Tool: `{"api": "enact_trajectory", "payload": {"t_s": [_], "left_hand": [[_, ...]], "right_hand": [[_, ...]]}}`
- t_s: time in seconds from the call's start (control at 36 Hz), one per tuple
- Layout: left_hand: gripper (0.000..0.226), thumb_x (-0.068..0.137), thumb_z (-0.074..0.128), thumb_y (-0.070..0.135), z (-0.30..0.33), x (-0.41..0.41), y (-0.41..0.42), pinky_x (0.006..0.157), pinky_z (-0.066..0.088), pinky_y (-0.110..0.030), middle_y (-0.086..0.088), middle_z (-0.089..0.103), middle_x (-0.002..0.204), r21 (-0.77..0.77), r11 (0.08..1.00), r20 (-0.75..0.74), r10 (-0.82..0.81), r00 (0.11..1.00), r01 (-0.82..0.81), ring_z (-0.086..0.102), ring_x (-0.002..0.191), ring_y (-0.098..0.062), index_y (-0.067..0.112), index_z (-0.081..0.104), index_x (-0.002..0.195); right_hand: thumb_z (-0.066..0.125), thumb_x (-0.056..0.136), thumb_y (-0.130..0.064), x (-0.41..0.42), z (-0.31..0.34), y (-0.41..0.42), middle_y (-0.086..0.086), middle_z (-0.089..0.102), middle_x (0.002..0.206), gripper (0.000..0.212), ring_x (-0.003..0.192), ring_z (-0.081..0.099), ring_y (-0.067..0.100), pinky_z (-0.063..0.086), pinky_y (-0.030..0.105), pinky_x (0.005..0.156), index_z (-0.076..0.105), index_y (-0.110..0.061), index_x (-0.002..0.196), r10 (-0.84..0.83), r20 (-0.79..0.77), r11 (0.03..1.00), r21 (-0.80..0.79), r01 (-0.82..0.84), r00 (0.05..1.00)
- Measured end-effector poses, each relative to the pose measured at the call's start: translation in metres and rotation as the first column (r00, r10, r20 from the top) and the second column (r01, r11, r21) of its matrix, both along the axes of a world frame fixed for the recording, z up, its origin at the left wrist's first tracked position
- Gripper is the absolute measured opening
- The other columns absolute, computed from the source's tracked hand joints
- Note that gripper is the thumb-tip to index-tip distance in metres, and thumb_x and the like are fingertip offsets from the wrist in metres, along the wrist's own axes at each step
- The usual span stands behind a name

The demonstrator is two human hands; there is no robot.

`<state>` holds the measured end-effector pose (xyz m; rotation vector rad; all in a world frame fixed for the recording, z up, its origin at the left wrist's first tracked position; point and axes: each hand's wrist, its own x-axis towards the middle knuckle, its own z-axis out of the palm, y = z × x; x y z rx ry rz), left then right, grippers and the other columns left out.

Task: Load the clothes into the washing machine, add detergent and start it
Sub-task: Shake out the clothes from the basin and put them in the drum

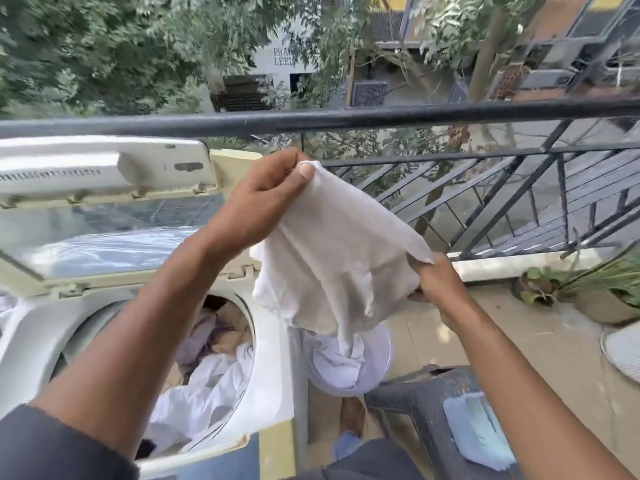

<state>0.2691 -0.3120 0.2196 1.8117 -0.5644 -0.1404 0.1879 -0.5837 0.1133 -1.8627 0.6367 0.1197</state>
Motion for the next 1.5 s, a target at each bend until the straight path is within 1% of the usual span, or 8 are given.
{"api": "enact_trajectory", "payload": {"t_s": [0.36,0.5,0.67,0.83,1.06,1.28,1.39,1.5], "left_hand": [[0.102,0.066,0.088,0.071,-0.073,-0.062,0.058,0.106,0.047,-0.037,0.015,0.056,0.142,0.494,0.868,-0.018,0.070,0.997,-0.052,0.056,0.126,-0.013,0.033,0.046,0.151],[0.077,0.080,0.093,0.026,-0.081,-0.099,0.052,0.089,0.049,-0.008,0.045,0.062,0.125,0.094,0.996,-0.283,0.024,0.959,0.002,0.061,0.116,0.017,0.039,0.050,0.142],[0.032,0.079,0.061,0.019,-0.094,-0.121,0.076,0.090,0.059,-0.046,-0.012,0.080,0.098,-0.468,0.809,-0.671,-0.064,0.739,-0.355,0.077,0.092,-0.023,0.013,0.085,0.098],[0.111,0.046,0.092,0.028,-0.107,-0.122,0.134,0.084,0.056,-0.064,-0.021,0.052,0.145,-0.650,0.494,-0.714,-0.136,0.687,-0.577,0.057,0.123,-0.052,0.004,0.057,0.149],[0.067,0.032,0.085,0.039,-0.114,-0.142,0.191,0.078,0.061,-0.052,-0.010,0.081,0.112,-0.686,0.329,-0.686,0.004,0.727,-0.649,0.078,0.094,-0.039,0.026,0.087,0.098],[0.037,0.047,0.085,0.032,-0.143,-0.157,0.239,0.078,0.029,-0.033,-0.002,0.051,0.055,-0.580,0.170,-0.811,-0.028,0.585,-0.797,0.044,0.060,-0.018,0.023,0.067,0.079],[0.037,0.064,0.068,0.038,-0.149,-0.161,0.252,0.089,0.048,-0.044,-0.012,0.080,0.105,-0.528,0.264,-0.838,-0.008,0.546,-0.807,0.074,0.088,-0.033,0.021,0.087,0.091],[0.049,0.081,0.053,0.041,-0.160,-0.163,0.264,0.099,0.047,-0.055,-0.020,0.076,0.124,-0.421,0.342,-0.893,0.010,0.451,-0.840,0.074,0.102,-0.043,0.014,0.086,0.106]], "right_hand": [[0.041,0.102,-0.022,-0.004,0.111,0.049,0.045,0.054,0.131,0.045,0.117,0.053,0.064,0.043,0.074,0.091,0.062,0.008,0.128,0.153,0.279,0.649,0.695,-0.309,0.948],[0.039,0.102,-0.031,-0.013,0.127,0.094,0.026,0.051,0.150,0.060,0.140,0.047,0.048,0.043,0.066,0.109,0.041,0.001,0.153,0.200,0.440,0.300,0.823,-0.483,0.875],[0.035,0.108,-0.033,-0.020,0.110,0.141,0.027,0.032,0.164,0.062,0.150,0.033,0.049,0.025,0.070,0.120,0.030,-0.001,0.160,0.181,0.472,0.081,0.867,-0.492,0.862],[0.047,0.101,-0.024,-0.022,0.080,0.166,0.018,0.065,0.140,0.043,0.128,0.062,0.041,0.051,0.059,0.101,0.065,-0.010,0.137,0.148,0.339,0.398,0.840,-0.370,0.929],[0.055,0.105,-0.011,-0.039,0.002,0.190,0.013,0.078,0.110,0.026,0.095,0.076,0.033,0.055,0.041,0.080,0.067,-0.019,0.127,0.348,-0.007,0.819,0.490,-0.300,0.937],[0.084,0.080,0.005,-0.050,-0.037,0.216,-0.002,0.052,0.156,0.092,0.137,0.057,0.036,0.034,0.058,0.122,0.046,-0.038,0.152,0.623,0.046,0.474,0.772,-0.424,0.781],[0.092,0.076,-0.025,-0.045,-0.060,0.237,0.009,0.019,0.171,0.109,0.152,0.030,0.044,0.014,0.076,0.120,0.027,-0.042,0.162,0.639,0.126,0.143,0.950,-0.278,0.759],[0.074,0.080,-0.065,-0.038,-0.073,0.280,0.020,0.039,0.163,0.098,0.150,0.036,0.041,0.028,0.073,0.117,0.041,-0.017,0.159,0.693,0.094,0.114,0.965,-0.238,0.714]]}}
